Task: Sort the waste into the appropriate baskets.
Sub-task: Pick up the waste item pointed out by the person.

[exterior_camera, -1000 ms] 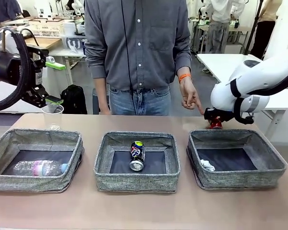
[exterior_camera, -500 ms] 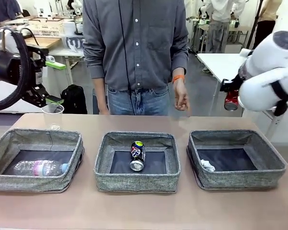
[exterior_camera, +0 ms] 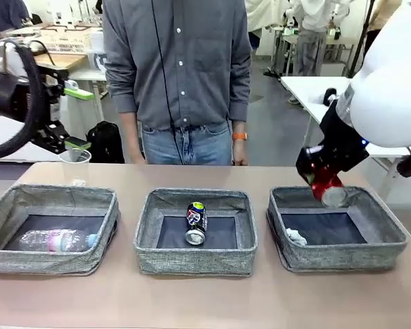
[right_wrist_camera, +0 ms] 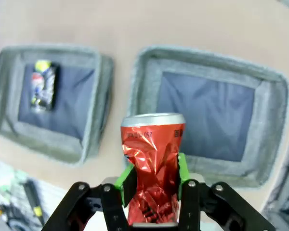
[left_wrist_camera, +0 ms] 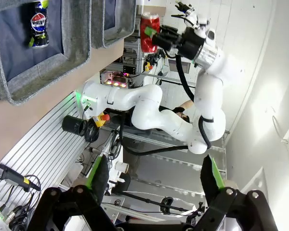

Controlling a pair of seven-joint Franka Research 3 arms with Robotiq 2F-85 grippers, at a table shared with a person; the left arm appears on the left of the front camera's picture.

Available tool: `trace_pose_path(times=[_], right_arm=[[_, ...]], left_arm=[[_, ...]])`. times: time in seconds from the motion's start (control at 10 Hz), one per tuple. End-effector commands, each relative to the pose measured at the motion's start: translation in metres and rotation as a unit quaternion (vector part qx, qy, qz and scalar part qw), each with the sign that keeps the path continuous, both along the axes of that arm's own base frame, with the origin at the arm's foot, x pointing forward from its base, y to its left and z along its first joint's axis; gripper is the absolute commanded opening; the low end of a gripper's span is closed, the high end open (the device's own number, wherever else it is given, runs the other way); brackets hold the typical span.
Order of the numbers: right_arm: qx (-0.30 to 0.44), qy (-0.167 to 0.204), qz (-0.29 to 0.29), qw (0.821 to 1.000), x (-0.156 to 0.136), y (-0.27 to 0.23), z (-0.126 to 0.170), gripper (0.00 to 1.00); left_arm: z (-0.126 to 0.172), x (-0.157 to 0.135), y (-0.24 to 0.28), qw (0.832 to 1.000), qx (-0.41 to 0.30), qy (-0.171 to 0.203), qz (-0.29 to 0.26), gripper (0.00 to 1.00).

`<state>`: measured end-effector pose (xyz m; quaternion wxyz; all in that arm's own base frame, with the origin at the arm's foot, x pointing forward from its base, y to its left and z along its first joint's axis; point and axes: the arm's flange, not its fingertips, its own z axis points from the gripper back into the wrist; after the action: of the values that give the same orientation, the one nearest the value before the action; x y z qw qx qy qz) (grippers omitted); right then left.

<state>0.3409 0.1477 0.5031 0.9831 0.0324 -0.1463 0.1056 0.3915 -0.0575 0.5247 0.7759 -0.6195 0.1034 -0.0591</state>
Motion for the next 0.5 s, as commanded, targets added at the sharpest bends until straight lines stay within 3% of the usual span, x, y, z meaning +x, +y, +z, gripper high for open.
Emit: trace_pose_path(times=[0.0,0.3,0.4], right_arm=[[0.019,-0.005,-0.047,0.999,0.0165,-0.0139,-0.0066,0.0],[0.019,-0.005,-0.047,0.999,0.0165,-0.0139,-0.0066,0.0],[0.004,0.002,-0.033,0.999,0.0101,-0.0159,-0.0036,0.36]], left_arm=[[0.0024,-0.0016,-0.0017,1.0,-0.002,-0.001,0.005,0.97],[0.0024,-0.0016,-0.0017,1.0,-0.002,-0.001,0.005,0.97],[0.0024,-0.0016,-0.0017,1.0,-0.002,-0.001,0.005,0.97]])
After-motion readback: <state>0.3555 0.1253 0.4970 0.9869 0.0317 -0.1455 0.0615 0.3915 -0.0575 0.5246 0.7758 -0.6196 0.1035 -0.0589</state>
